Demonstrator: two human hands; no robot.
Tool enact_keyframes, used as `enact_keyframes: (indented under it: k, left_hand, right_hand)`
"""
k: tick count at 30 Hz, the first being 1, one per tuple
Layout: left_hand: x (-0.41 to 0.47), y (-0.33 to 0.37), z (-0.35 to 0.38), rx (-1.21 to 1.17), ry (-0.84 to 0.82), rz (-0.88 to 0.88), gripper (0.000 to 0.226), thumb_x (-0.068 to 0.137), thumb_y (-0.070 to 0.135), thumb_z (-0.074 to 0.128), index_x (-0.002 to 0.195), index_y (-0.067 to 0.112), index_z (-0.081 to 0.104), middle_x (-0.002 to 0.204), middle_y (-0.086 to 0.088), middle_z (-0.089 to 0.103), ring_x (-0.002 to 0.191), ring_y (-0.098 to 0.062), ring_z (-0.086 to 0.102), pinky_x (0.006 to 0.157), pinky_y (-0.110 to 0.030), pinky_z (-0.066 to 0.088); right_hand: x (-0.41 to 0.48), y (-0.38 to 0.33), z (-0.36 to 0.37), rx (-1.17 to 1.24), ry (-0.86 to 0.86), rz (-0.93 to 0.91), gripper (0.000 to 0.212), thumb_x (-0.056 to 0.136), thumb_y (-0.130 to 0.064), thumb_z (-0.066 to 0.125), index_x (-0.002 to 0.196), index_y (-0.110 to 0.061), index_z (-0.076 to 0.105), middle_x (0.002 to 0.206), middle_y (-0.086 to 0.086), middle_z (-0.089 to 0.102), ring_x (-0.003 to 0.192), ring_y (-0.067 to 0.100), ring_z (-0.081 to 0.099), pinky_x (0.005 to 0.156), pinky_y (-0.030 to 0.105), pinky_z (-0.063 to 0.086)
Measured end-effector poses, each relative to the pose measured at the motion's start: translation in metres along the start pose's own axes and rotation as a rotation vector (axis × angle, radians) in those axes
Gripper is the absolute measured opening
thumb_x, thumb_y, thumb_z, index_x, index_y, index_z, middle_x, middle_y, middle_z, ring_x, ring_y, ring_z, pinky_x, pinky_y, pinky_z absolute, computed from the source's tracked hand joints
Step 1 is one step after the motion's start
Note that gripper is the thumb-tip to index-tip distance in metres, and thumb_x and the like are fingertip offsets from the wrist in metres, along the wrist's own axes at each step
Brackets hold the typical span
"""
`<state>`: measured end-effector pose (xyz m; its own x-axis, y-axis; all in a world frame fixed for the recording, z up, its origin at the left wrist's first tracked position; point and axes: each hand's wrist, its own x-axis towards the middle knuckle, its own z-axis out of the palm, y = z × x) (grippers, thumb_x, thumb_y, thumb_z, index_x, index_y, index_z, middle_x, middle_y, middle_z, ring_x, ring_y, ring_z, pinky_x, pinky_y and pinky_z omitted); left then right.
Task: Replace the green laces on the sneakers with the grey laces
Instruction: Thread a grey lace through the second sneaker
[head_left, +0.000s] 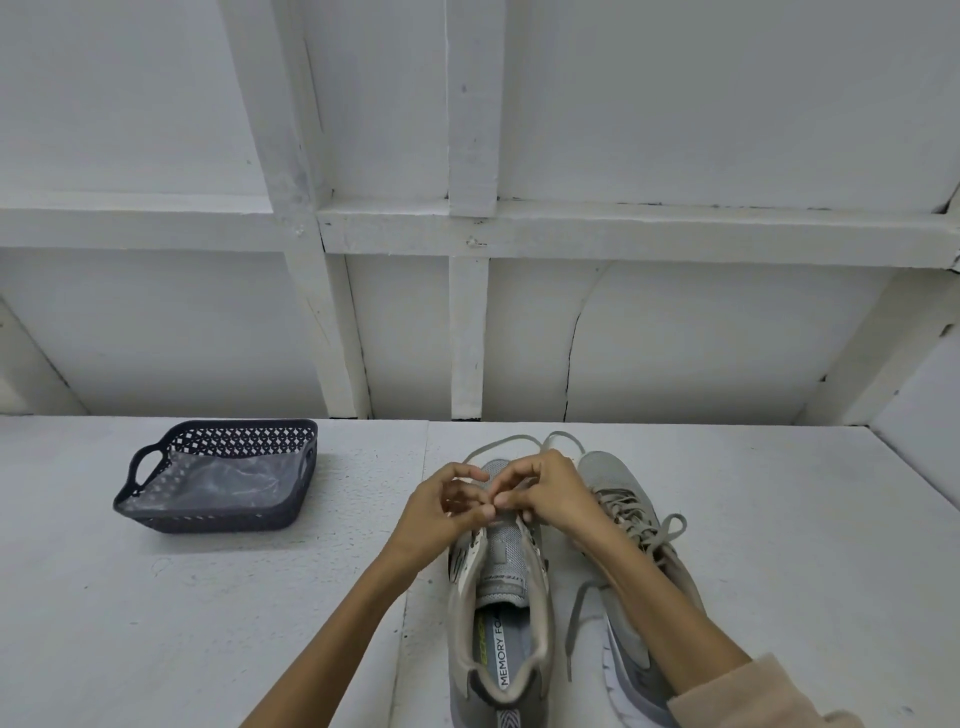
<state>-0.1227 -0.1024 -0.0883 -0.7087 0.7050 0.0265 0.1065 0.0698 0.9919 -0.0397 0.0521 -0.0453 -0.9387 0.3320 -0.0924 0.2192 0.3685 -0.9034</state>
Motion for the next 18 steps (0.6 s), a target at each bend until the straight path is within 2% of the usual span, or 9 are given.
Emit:
enact_keyframes:
  k: [3, 6, 9, 10, 12, 14, 18]
  left_hand:
    - [-0.003, 0.002, 0.007, 0.040, 0.009, 0.035, 0.033, 0.079, 0.007, 0.077, 0.108, 0.018, 0.066, 0.098, 0.004, 0.071, 0.091, -0.005, 0.065, 0.079, -0.015, 0.049]
    - [-0.002, 0.003, 0.017, 0.029, 0.009, 0.072, 0.036, 0.073, 0.019, 0.083, 0.104, 0.023, 0.066, 0.097, 0.005, 0.071, 0.092, -0.006, 0.067, 0.080, -0.018, 0.051]
    - [0.001, 0.003, 0.021, 0.122, -0.007, 0.077, 0.031, 0.067, 0.046, 0.080, 0.094, 0.036, 0.070, 0.091, 0.007, 0.072, 0.089, -0.010, 0.067, 0.082, -0.027, 0.053]
    - [0.001, 0.002, 0.022, 0.150, -0.014, 0.071, 0.029, 0.067, 0.049, 0.078, 0.091, 0.036, 0.071, 0.090, 0.007, 0.072, 0.089, -0.010, 0.067, 0.082, -0.028, 0.053]
    - [0.003, 0.003, 0.020, 0.147, -0.040, 0.056, 0.026, 0.070, 0.043, 0.081, 0.091, 0.029, 0.073, 0.092, 0.008, 0.073, 0.091, -0.008, 0.068, 0.085, -0.027, 0.053]
    - [0.004, 0.002, 0.017, 0.131, -0.059, 0.040, 0.023, 0.073, 0.033, 0.083, 0.091, 0.021, 0.074, 0.093, 0.006, 0.074, 0.093, -0.007, 0.068, 0.087, -0.024, 0.051]
    - [0.005, 0.000, 0.014, 0.132, -0.079, 0.020, 0.022, 0.074, 0.032, 0.083, 0.091, 0.021, 0.074, 0.094, 0.006, 0.074, 0.095, -0.008, 0.069, 0.090, -0.026, 0.052]
  right_hand:
    - [0.002, 0.003, 0.005, -0.092, 0.076, -0.020, 0.030, 0.073, -0.004, 0.078, 0.063, -0.032, 0.073, 0.064, -0.005, 0.071, 0.047, 0.009, 0.054, 0.057, 0.027, 0.049]
    - [0.002, 0.001, 0.010, -0.169, 0.112, -0.042, 0.033, 0.073, -0.006, 0.077, 0.061, -0.036, 0.071, 0.065, -0.006, 0.071, 0.059, 0.008, 0.060, 0.068, 0.033, 0.055]
    - [0.002, -0.010, 0.006, -0.063, 0.089, -0.073, 0.029, 0.077, 0.003, 0.072, 0.067, -0.024, 0.071, 0.061, -0.007, 0.068, 0.055, 0.011, 0.059, 0.058, 0.030, 0.052]
    - [0.003, -0.016, 0.002, 0.000, 0.083, -0.081, 0.026, 0.079, 0.005, 0.070, 0.069, -0.020, 0.071, 0.063, -0.002, 0.068, 0.054, 0.015, 0.058, 0.056, 0.028, 0.049]
    - [0.006, -0.031, -0.007, 0.139, 0.072, -0.097, 0.021, 0.082, 0.005, 0.068, 0.074, -0.014, 0.071, 0.066, 0.011, 0.066, 0.055, 0.024, 0.055, 0.052, 0.028, 0.047]
    - [0.012, -0.050, -0.018, 0.242, 0.063, -0.152, 0.019, 0.084, 0.008, 0.065, 0.078, -0.009, 0.069, 0.063, 0.010, 0.064, 0.054, 0.021, 0.056, 0.053, 0.024, 0.050]
    - [0.021, -0.101, -0.040, 0.406, 0.071, -0.303, 0.015, 0.085, 0.011, 0.060, 0.083, -0.003, 0.065, 0.062, 0.007, 0.063, 0.052, 0.013, 0.060, 0.056, 0.021, 0.054]
